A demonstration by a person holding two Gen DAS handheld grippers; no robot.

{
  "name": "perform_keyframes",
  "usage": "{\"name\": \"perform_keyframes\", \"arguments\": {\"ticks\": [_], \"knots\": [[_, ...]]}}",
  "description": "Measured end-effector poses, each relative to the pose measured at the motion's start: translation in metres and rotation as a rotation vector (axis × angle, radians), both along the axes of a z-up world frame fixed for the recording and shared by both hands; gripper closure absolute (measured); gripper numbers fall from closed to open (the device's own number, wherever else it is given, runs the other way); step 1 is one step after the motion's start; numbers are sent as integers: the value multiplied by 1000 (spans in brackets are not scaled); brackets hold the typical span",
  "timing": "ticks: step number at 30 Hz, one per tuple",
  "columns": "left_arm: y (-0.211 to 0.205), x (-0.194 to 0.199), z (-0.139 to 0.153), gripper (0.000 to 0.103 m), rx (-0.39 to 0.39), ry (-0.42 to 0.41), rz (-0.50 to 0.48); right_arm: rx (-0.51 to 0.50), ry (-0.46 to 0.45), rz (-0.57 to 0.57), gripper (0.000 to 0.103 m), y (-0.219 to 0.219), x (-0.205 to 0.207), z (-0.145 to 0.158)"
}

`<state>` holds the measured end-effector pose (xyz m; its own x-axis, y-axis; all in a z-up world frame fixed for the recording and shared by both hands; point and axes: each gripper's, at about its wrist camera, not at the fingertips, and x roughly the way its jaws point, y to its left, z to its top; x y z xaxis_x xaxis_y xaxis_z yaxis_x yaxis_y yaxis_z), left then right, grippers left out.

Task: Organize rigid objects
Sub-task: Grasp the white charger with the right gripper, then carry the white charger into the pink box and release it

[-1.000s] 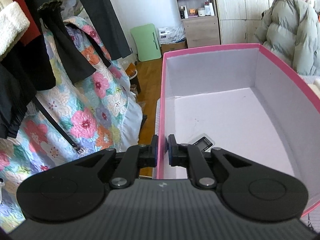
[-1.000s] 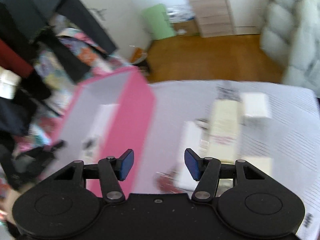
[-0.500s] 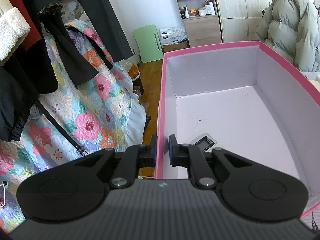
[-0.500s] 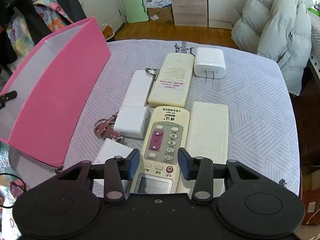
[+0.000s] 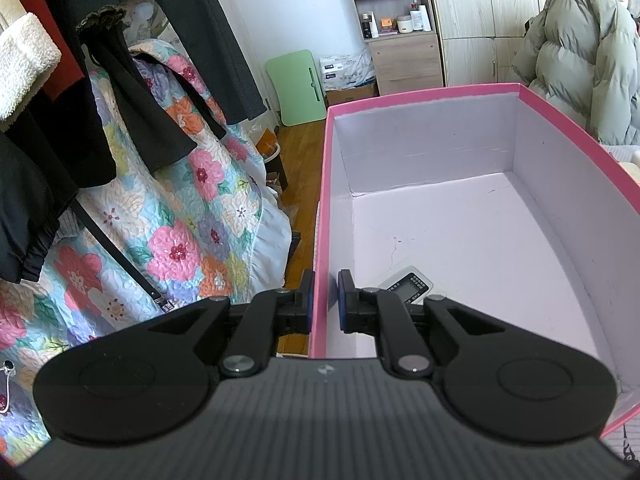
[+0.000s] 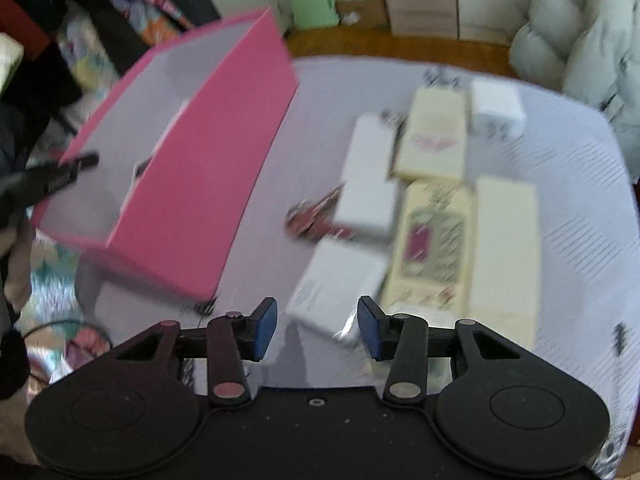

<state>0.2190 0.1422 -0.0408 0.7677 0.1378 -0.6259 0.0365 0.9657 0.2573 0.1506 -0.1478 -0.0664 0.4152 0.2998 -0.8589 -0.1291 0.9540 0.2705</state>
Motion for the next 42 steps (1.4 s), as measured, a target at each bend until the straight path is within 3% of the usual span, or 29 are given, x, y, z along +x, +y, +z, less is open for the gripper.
{"name": "perform_keyframes", "arguments": {"ticks": [2, 11, 12, 14, 23, 28, 36, 39, 42], "knots": [[0, 0, 0, 93, 0, 0, 0, -27, -9, 2, 36, 10, 1, -4], [-3, 0, 0, 93, -5, 0, -2, -90, -44, -87, 31, 24, 21, -26], [-2, 0, 0, 93, -5, 0, -1, -98, -48, -86, 31, 27, 22, -27], [-3, 0, 0, 93, -12, -1, 2, -115, -73, -75, 43, 28, 19, -26], [-1, -2, 0, 94, -41, -16, 9, 26, -108, -96, 48, 2, -2, 2], [3, -1, 0, 94, -46, -16, 10, 76, -184, -73, 48, 4, -8, 33], [3, -1, 0, 94, -49, -17, 10, 138, -367, 59, 48, 32, 9, 94], [5, -1, 1, 94, -54, -22, 9, 151, -364, 183, 47, 60, 33, 101], [5, -2, 0, 94, -57, -24, 3, 105, -294, 316, 48, 103, 79, 89]]}}
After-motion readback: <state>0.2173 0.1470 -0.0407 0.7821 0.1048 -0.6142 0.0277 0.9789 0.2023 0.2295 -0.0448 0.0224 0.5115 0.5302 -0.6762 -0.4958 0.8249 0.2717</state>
